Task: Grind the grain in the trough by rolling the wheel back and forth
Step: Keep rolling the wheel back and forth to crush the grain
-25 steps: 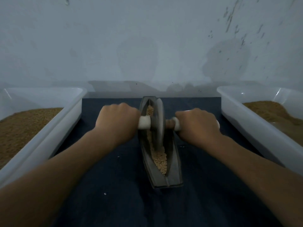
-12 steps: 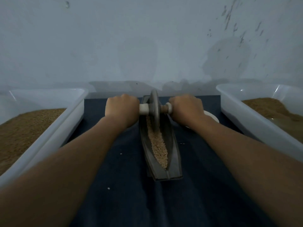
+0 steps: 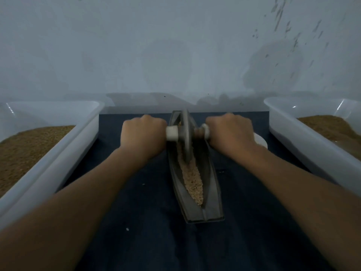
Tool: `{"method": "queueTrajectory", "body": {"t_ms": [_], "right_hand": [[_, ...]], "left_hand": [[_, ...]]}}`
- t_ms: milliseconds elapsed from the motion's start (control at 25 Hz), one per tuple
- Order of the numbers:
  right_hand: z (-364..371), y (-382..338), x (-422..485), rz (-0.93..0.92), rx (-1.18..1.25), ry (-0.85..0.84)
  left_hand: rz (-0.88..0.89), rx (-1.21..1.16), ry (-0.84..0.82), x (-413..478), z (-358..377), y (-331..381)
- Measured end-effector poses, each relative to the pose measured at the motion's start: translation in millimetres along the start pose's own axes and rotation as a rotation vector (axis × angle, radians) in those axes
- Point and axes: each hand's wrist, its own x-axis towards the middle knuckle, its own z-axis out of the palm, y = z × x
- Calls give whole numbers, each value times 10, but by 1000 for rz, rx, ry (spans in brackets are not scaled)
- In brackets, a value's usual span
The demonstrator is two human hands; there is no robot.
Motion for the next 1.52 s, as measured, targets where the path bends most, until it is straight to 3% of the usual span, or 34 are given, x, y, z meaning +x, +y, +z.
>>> {"method": "queueTrajectory", "body": {"t_ms": [160,440,600,720,840,1080,1360,1440,1520], "right_hand": [[-44,-88,406,-10,2,-67],[-62,104,-654,5,93,-4],[79,77,-330,9,63,43],[56,21,144,33,140,-86],[-10,18,67,42,133,-126],[-223,133,-641,-121,-53,153],[-11,-12,204,40,64,-105],[-62,12,77,14,62,-72],[-128,59,-257,-66,4,9]], "left_hand": [[-94,-136,-149,140,6,-27],[183,168,130,-390,-362,47],[115,126,12,-129,-172,33],[63,99,-96,235,-160,9],[80,77,-107,177,-211,30],[233,11,132,-468,-333,-153],[16,30,-113,199,-108,-50],[24,0,-119,80,-154,-65],[74,-12,-10,-246,-170,-96]]}}
